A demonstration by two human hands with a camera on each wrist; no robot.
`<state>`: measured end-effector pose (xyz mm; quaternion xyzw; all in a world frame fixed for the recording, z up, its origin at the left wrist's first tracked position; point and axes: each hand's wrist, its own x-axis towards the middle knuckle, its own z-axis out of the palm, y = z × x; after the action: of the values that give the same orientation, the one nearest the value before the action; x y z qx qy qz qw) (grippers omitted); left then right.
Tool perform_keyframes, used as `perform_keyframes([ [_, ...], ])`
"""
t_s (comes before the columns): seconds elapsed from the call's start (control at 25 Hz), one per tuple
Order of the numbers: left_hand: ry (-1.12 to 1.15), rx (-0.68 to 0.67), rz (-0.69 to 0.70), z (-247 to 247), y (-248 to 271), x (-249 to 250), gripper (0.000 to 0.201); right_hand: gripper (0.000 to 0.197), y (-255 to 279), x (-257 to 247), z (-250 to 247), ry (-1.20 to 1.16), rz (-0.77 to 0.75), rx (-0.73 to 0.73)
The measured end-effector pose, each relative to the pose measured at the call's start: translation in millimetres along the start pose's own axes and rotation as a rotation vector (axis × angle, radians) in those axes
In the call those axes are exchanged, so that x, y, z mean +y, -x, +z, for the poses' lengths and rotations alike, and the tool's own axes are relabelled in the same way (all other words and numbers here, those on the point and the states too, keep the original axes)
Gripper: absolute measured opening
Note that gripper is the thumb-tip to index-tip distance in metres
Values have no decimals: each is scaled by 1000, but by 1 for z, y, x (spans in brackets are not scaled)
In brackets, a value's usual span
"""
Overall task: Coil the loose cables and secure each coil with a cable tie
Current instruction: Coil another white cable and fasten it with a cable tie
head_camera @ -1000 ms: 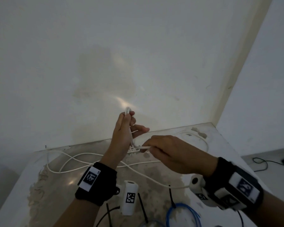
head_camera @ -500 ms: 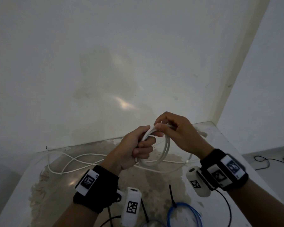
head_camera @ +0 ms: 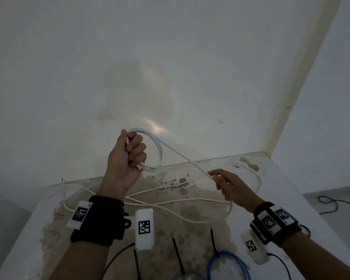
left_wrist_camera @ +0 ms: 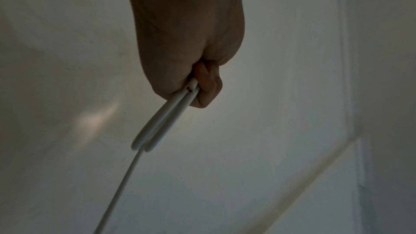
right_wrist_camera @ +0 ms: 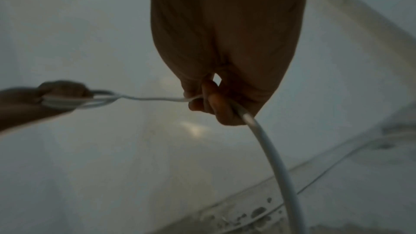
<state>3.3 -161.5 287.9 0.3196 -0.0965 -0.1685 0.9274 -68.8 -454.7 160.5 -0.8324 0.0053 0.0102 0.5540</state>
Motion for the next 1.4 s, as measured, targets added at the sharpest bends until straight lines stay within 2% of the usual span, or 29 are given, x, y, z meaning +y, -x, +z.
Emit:
perform_keyframes([
  [0.12,-63,138,144,-8,-7,3,40,19,5,1,5,438,-120,15],
  [0.2,-134,172,170,-7,-11,-4,40,27,14,-17,12,678,-217,-130],
  [0.24,-174,176,165,-5,-13,-12,40,28,20,-32,17,725,-279,-211],
  [0.32,-249,164,126,2,-13,-30,39,23,30,-74,25,721,-428,-288],
  [0.4,-324,143,55,8,-8,-45,40,21,36,-113,25,665,-581,-230],
  [0.48,-402,118,-42,14,1,-58,39,19,34,-138,14,569,-651,-146],
  [0.56,-461,58,-150,20,10,-65,37,16,23,-150,2,474,-657,-59],
  [0.68,-467,-128,-367,28,18,-68,38,12,6,-154,-11,408,-652,3],
  [0.76,-303,-253,-501,30,19,-67,39,10,-6,-152,-17,341,-632,31],
  [0.84,-128,-322,-539,28,19,-66,40,10,-20,-143,-24,270,-595,120],
  [0.92,-70,-324,-521,26,19,-67,42,16,-31,-124,-30,217,-519,168],
  [1.0,-60,-287,-453,27,19,-65,42,22,-35,-95,-29,209,-453,149],
  [1.16,-115,-19,-202,26,13,-47,44,29,-17,-30,-12,248,-254,81],
  [1.28,-147,125,-68,21,2,-33,46,31,7,-7,8,321,-157,-75],
  [1.4,-225,227,10,16,-8,-35,46,37,32,-33,38,460,-226,-333],
])
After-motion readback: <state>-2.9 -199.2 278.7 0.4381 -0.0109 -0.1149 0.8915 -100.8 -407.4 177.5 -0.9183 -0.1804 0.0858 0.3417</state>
